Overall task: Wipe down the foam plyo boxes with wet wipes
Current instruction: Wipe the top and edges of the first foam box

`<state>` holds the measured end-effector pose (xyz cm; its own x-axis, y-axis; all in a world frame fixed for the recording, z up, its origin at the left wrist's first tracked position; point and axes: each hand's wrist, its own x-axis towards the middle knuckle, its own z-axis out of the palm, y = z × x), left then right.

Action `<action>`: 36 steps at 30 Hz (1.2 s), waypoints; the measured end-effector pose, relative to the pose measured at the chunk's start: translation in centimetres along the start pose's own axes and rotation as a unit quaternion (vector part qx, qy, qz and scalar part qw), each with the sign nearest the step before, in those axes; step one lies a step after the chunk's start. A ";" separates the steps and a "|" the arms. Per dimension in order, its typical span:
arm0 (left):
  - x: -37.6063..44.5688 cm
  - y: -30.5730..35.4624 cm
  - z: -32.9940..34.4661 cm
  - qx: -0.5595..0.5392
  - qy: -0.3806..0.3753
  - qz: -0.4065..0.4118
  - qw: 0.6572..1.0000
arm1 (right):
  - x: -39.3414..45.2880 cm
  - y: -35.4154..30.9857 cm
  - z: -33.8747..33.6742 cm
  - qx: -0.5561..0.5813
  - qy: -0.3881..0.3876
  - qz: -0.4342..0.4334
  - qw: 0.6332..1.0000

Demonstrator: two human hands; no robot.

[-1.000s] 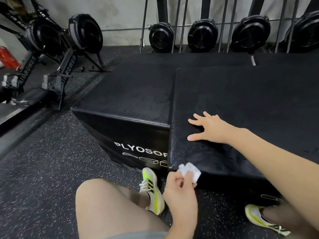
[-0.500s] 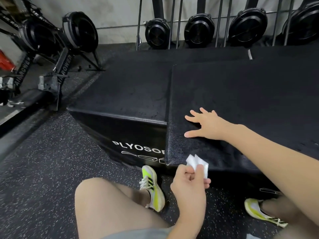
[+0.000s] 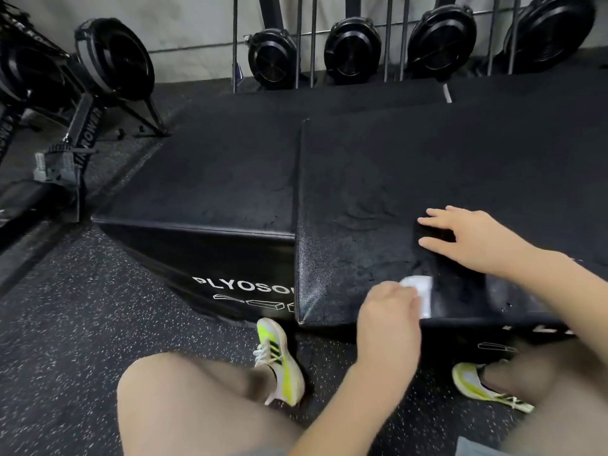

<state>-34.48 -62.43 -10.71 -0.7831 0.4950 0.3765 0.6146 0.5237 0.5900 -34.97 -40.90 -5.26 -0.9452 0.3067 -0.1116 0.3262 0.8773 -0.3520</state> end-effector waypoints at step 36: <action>7.4 -3.0 -0.5 0.093 -0.123 0.165 0.974 | 1.6 1.8 -1.8 0.002 -0.025 -0.030 0.999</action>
<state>-42.17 -60.62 -9.33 -0.5078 0.7966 0.3281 0.8535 0.4133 0.3175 -35.86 -38.17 -4.42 -0.9626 0.2346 -0.1358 0.2687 0.8921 -0.3633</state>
